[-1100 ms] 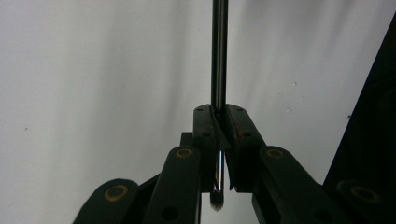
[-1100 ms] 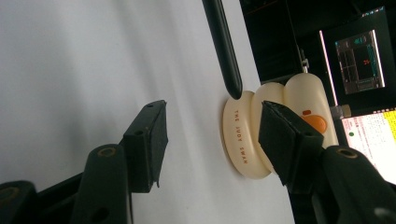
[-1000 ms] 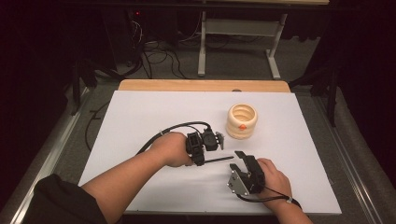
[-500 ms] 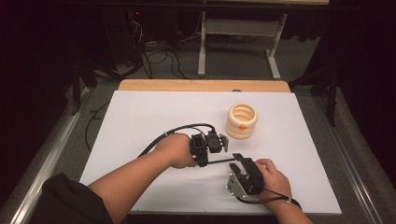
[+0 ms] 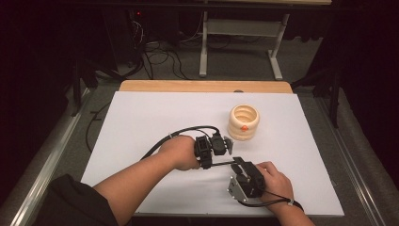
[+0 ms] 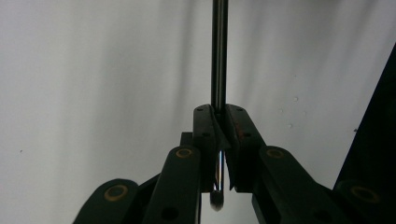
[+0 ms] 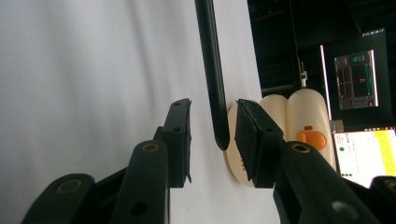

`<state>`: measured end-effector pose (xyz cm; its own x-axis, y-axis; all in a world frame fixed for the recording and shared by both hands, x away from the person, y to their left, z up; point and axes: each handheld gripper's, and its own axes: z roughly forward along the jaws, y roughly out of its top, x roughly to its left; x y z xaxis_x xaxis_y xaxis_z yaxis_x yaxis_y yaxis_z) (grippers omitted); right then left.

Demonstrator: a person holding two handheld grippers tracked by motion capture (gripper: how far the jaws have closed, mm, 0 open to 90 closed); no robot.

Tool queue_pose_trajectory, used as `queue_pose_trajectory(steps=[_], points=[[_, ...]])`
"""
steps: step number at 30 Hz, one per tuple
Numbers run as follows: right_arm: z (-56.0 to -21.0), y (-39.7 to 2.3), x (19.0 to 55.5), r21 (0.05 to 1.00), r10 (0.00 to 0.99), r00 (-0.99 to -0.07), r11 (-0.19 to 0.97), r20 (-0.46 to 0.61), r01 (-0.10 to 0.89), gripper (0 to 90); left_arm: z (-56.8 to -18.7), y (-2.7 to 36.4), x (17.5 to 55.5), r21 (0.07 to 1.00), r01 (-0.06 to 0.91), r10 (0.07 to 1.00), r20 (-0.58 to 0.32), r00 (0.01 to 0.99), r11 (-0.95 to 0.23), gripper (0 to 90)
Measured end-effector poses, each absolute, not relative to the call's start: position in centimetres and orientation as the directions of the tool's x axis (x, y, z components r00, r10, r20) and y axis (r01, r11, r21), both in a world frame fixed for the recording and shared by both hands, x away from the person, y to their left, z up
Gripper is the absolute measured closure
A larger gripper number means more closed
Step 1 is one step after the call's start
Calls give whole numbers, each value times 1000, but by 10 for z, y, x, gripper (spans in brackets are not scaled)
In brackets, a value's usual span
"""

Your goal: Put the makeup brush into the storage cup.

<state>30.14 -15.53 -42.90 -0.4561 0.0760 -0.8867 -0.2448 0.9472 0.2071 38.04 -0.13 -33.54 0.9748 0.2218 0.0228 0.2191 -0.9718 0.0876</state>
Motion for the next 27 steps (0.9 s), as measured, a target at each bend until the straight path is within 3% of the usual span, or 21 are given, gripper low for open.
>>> queue_pose_trajectory(steps=[27], points=[[-429,-153,300,178,46,-440,948,-897,-263,829,-336,-5,380,84,217,220,21,975,-972,836]])
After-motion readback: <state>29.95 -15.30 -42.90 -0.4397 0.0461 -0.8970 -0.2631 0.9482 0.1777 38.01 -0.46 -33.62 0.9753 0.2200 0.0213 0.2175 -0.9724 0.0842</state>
